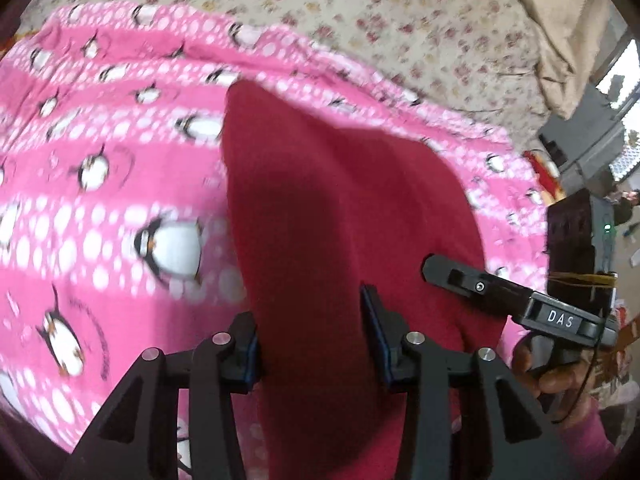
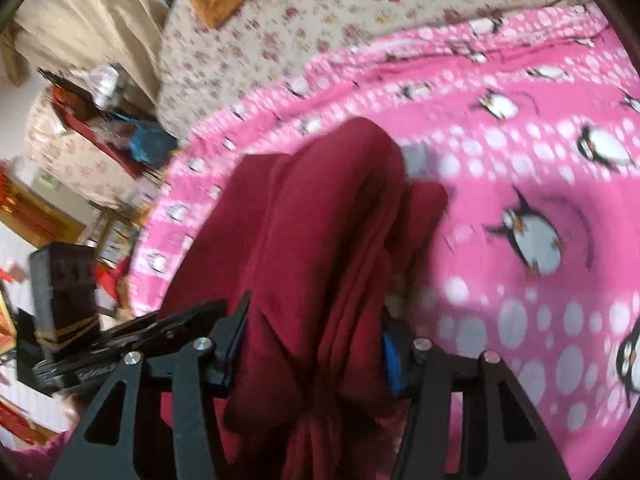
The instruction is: Fold small clothes
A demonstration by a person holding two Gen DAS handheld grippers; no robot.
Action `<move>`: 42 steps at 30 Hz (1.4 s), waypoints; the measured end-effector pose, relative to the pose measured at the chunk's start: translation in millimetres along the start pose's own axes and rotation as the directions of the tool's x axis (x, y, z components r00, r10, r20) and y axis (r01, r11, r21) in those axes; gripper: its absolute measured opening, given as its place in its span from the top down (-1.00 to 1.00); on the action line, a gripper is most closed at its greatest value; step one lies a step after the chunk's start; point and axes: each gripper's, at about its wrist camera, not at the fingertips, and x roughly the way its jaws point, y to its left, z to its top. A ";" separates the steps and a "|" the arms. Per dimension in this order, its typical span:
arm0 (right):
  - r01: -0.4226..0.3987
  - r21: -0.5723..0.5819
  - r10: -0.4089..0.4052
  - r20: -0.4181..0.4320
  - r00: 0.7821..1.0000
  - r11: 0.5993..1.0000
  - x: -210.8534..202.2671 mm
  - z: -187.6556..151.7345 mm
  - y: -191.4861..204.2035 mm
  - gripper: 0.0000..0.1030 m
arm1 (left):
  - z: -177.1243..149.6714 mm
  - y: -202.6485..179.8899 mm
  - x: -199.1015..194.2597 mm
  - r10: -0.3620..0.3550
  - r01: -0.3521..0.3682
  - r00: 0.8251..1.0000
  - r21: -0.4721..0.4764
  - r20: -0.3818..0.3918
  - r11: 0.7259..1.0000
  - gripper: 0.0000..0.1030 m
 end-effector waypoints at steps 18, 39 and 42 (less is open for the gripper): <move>0.153 -0.196 -0.125 0.148 0.981 0.968 -70.0 -30.1 58.5 -0.24 | -7.3 9.4 -19.1 0.100 -0.100 0.993 -0.008 0.068 0.995 0.19; 0.124 -0.146 -0.105 0.133 0.986 0.981 -67.0 -16.4 38.1 -0.87 | 1.4 27.7 -17.5 0.064 -0.061 0.996 -0.055 0.064 0.997 0.19; 0.105 -0.131 -0.090 0.113 0.989 0.986 -57.9 4.2 20.2 -0.87 | 6.8 34.0 -8.4 0.019 -0.016 0.999 -0.074 0.047 0.997 0.18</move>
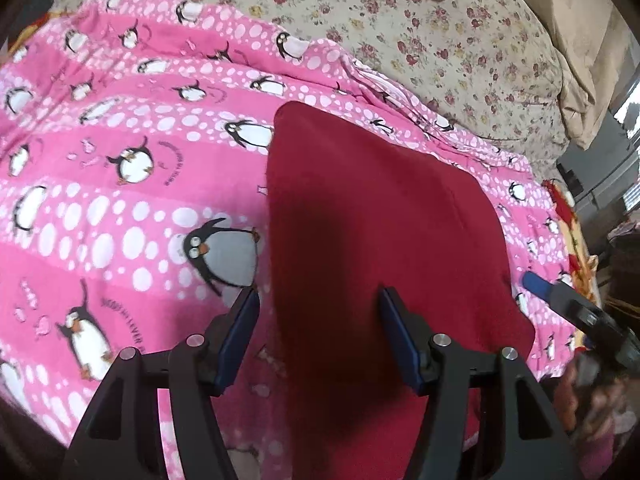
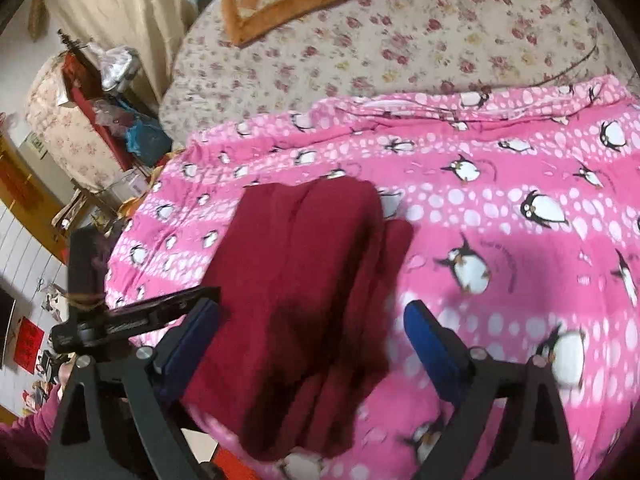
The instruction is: Fold small clothes
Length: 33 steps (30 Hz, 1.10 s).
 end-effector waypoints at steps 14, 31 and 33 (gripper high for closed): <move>-0.129 0.095 0.138 -0.093 0.986 0.987 60.9 1.0 -31.4 -0.86 | 3.9 -4.3 10.0 0.014 -0.015 1.000 0.029 0.010 0.999 0.06; -0.019 -0.021 0.016 -0.154 0.988 1.000 67.8 2.9 -10.9 -0.31 | -1.1 -7.0 10.0 0.048 -0.049 0.998 0.043 0.035 0.998 -0.01; -0.020 -0.011 0.018 -0.157 0.987 1.000 67.6 2.7 -11.7 -0.31 | -1.1 -10.0 9.9 0.065 -0.067 0.997 0.055 0.036 0.996 -0.01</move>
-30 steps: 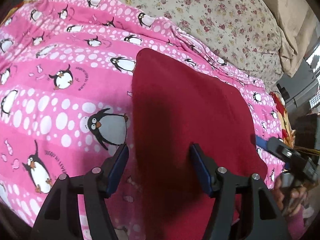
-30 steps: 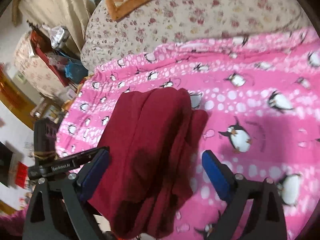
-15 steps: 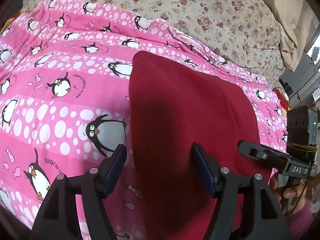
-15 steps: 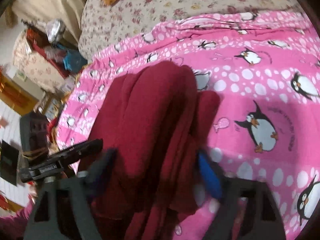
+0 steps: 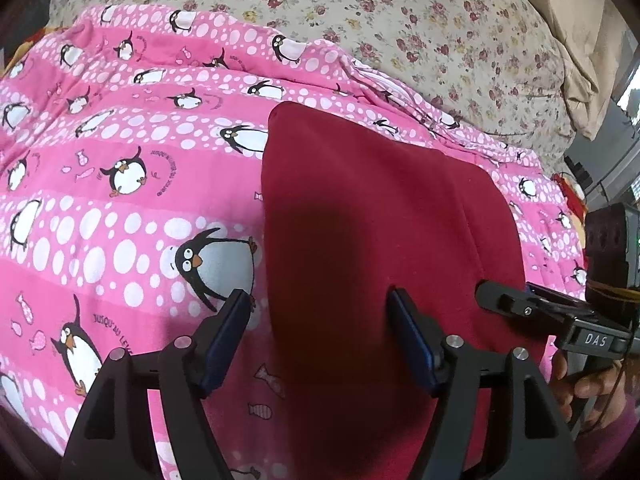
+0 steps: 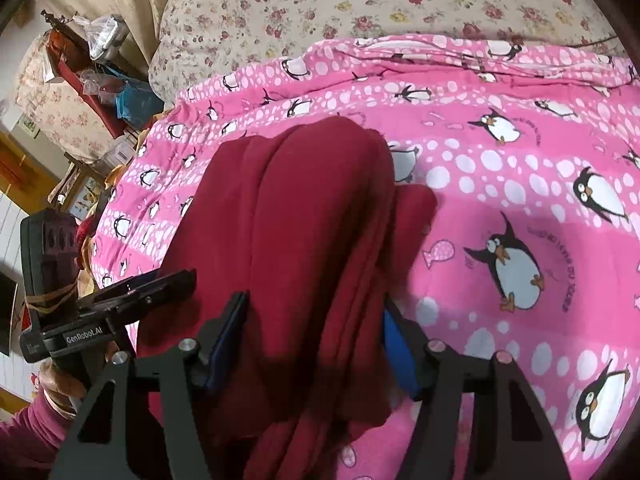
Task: Fold small clothes
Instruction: 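Open both grippers and pull them back from the folded sweatshirt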
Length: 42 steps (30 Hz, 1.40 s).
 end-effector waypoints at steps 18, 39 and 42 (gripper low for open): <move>0.001 0.008 -0.001 -0.002 1.000 1.000 0.6 -0.7 -1.0 -0.31 | -0.3 -6.4 4.7 0.031 -0.031 0.999 0.034 -0.009 0.999 -0.10; -0.029 0.030 0.029 -0.004 1.000 0.999 3.3 -2.2 -4.4 -0.33 | 1.0 34.0 15.3 -0.248 0.229 0.963 -0.172 -0.103 0.958 -0.11; -0.035 0.039 0.035 -0.007 0.999 0.999 4.3 -2.5 -6.2 -0.33 | -0.4 28.5 14.4 -0.237 0.221 0.967 -0.152 -0.094 0.963 -0.10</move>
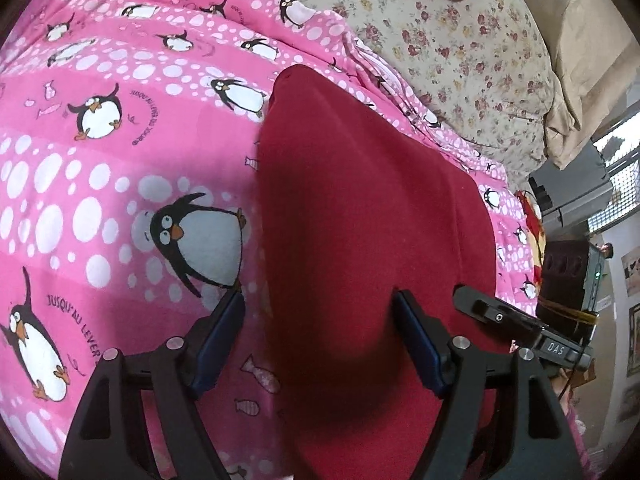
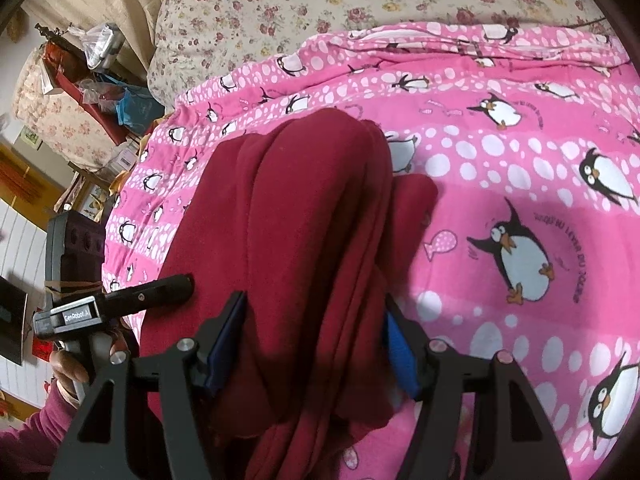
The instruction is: Fold small clothes
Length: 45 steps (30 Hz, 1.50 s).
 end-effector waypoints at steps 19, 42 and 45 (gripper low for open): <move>0.021 0.000 -0.021 -0.011 1.000 1.000 1.6 1.9 0.4 -0.36 | -1.7 -4.5 -8.1 0.016 -0.016 1.000 0.014 0.011 1.000 0.11; 0.280 -0.179 -0.232 0.247 0.941 0.943 -84.2 -38.3 95.1 -0.51 | -31.7 -50.1 -63.5 0.428 -0.476 0.858 0.127 0.282 0.870 0.11; 0.329 -0.132 -0.289 0.251 0.924 0.935 -78.6 -39.8 91.8 -0.52 | -37.2 -58.6 -67.7 0.448 -0.511 0.833 0.142 0.324 0.848 0.11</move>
